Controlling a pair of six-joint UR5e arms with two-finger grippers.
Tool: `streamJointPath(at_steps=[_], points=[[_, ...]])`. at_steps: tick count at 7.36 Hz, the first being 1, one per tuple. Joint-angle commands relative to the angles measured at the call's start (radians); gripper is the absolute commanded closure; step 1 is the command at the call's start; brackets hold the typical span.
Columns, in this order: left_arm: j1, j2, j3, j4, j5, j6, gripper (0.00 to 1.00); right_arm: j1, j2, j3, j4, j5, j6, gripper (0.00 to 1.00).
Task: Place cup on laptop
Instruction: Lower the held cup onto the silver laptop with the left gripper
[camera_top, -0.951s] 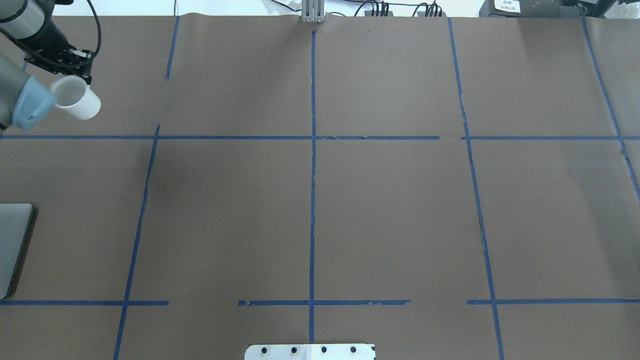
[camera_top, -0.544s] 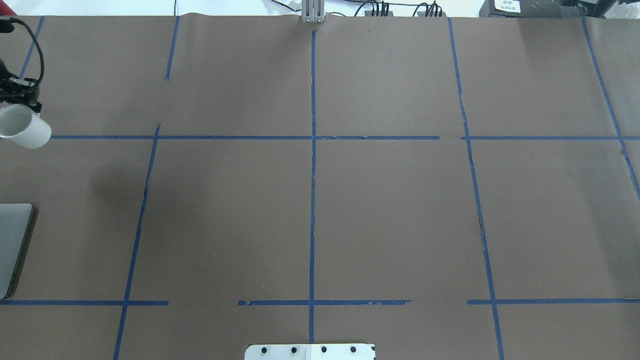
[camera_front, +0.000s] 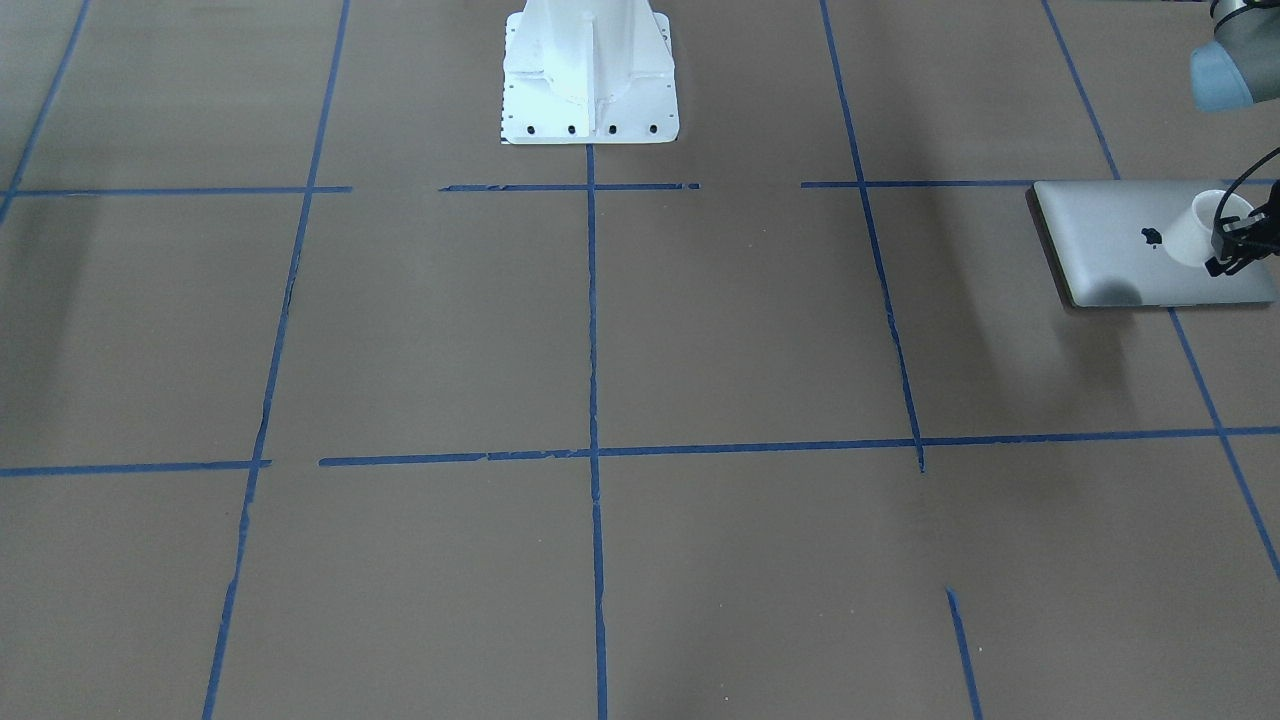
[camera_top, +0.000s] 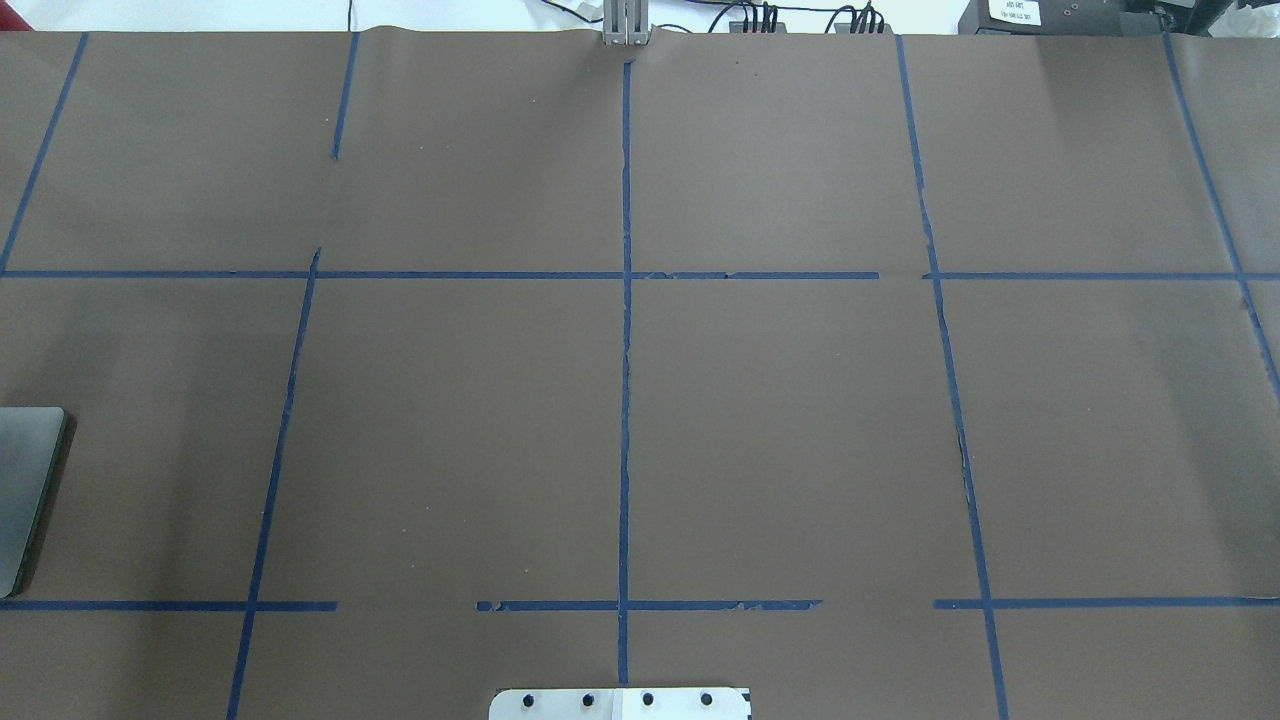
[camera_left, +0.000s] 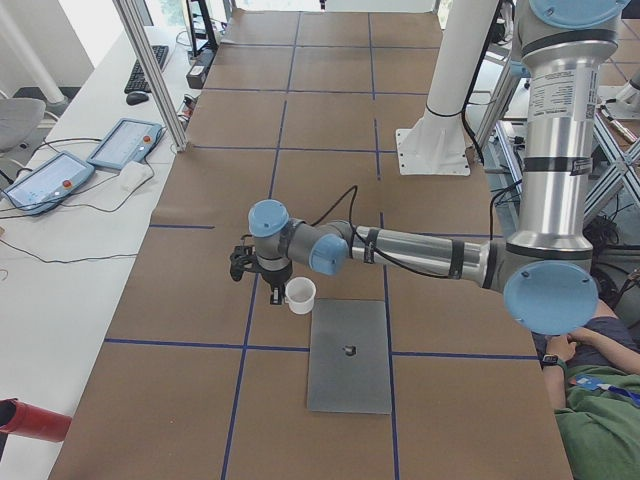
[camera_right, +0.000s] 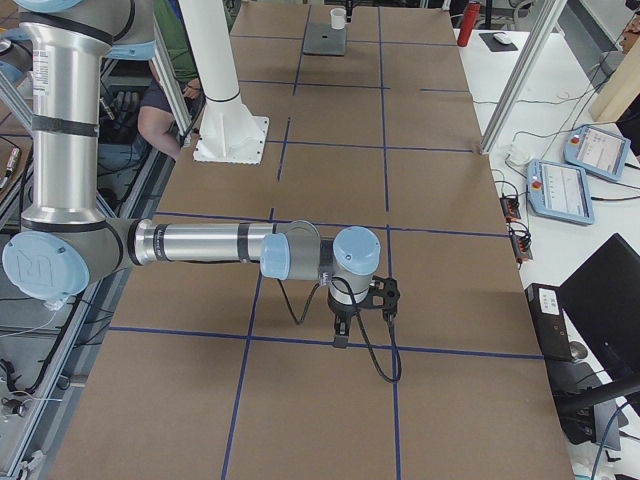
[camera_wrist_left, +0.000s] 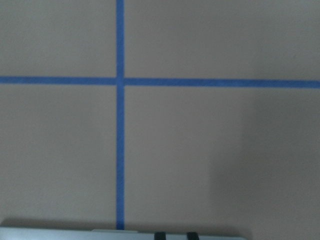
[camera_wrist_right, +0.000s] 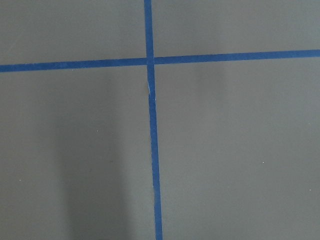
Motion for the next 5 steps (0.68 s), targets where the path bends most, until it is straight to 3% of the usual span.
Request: streamJointPath(at_steps=[1,2,5], points=[[-0.002,0.044,0.094,-0.210,-0.001,-0.116,1.00,0.000,0.000,0.000,0.000,0.000,0.000,0.00],[0.000,0.042,0.130,-0.274,-0.001,-0.161,1.00,0.000,0.000,0.000,0.000,0.000,0.000,0.00],[0.006,0.042,0.147,-0.292,-0.003,-0.163,1.00,0.000,0.000,0.000,0.000,0.000,0.000,0.00]])
